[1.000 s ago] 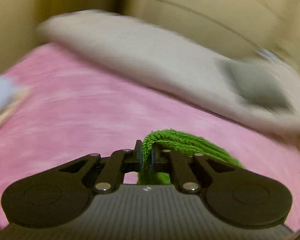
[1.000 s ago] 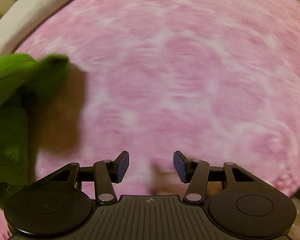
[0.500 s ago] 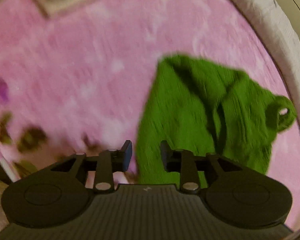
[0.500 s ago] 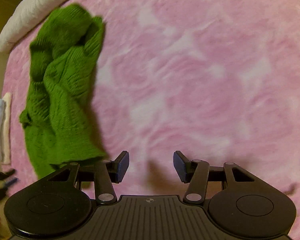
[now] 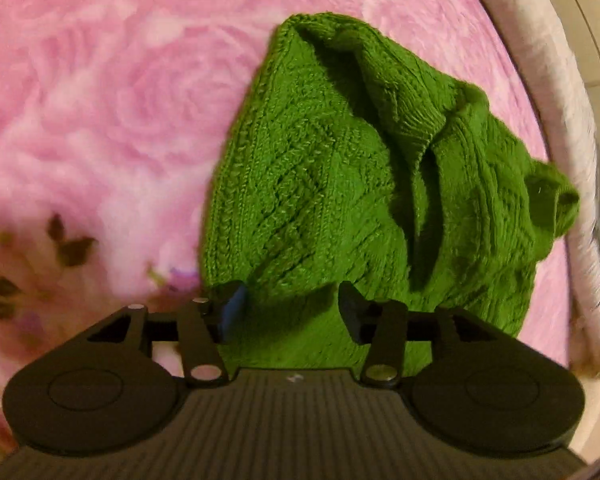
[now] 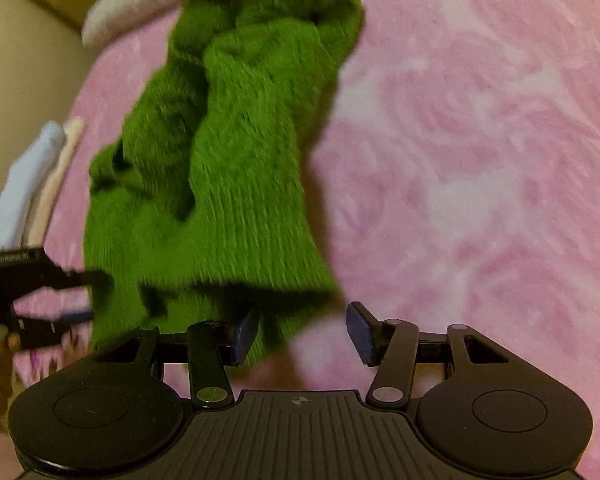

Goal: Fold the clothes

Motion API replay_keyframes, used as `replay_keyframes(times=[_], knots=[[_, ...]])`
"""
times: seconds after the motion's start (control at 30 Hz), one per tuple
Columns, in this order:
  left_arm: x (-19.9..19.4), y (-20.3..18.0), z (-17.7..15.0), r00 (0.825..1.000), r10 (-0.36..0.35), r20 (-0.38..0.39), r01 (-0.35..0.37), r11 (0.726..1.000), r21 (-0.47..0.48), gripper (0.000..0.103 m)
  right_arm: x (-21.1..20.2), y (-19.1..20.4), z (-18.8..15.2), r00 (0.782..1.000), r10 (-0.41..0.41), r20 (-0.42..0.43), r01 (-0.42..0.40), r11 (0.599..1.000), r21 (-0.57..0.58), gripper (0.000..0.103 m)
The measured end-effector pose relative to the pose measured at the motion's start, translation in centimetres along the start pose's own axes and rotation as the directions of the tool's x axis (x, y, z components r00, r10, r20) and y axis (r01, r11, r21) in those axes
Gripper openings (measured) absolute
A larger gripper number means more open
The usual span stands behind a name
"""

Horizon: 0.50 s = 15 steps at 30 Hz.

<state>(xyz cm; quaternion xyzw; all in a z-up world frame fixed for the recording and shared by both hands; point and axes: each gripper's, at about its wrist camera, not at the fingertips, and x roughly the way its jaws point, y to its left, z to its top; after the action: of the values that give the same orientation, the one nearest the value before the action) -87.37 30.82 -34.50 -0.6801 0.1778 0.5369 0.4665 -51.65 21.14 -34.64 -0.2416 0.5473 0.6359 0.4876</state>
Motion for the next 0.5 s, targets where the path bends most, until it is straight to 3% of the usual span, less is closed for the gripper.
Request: replay_keyframes(times=[0.03,0.07,0.1,0.2,0.33,0.4,0.5], knots=[[0.2,0.0,0.0,1.000,-0.008,-0.001,0.008,1.000,-0.002,0.039,0.3,0.2,0.1,1.000,0.007,0.005,-0.007,1.000,-0.005,0.053],[0.1,-0.1,0.0,1.000,-0.017,-0.007,0.017,1.000,0.006,0.023,0.6,0.3,0.2,1.000,0.013,0.010,-0.013,1.000,-0.010,0.045],[0.2,-0.2,0.1,0.999,-0.030,-0.017,0.030,0.999,0.018,0.018,0.9,0.5,0.3,1.000,0.020,0.015,-0.019,1.000,-0.016,0.005],[-1.3,-0.9,0.1,0.994,-0.109,-0.027,0.110,0.994,0.026,0.011,-0.2,1.1,1.2,0.999,-0.050,0.010,0.050,0.995,-0.081,0.006],[-6.3,-4.7,-0.2,0.963,-0.269,-0.008,0.269,0.959,0.092,0.010,-7.9,0.3,4.1,0.971,-0.132,0.197,0.148,0.987,-0.066,0.006],[-9.1,-7.6,-0.4,0.938,-0.345,0.001,0.341,0.927,0.156,0.010,-13.0,0.6,5.8,0.933,-0.143,0.329,0.179,0.981,-0.080,0.005],[-13.5,-13.3,-0.5,0.890,-0.456,0.015,0.431,0.851,0.300,0.010,-20.6,1.6,8.4,0.843,-0.138,0.519,0.228,0.967,-0.113,0.005]])
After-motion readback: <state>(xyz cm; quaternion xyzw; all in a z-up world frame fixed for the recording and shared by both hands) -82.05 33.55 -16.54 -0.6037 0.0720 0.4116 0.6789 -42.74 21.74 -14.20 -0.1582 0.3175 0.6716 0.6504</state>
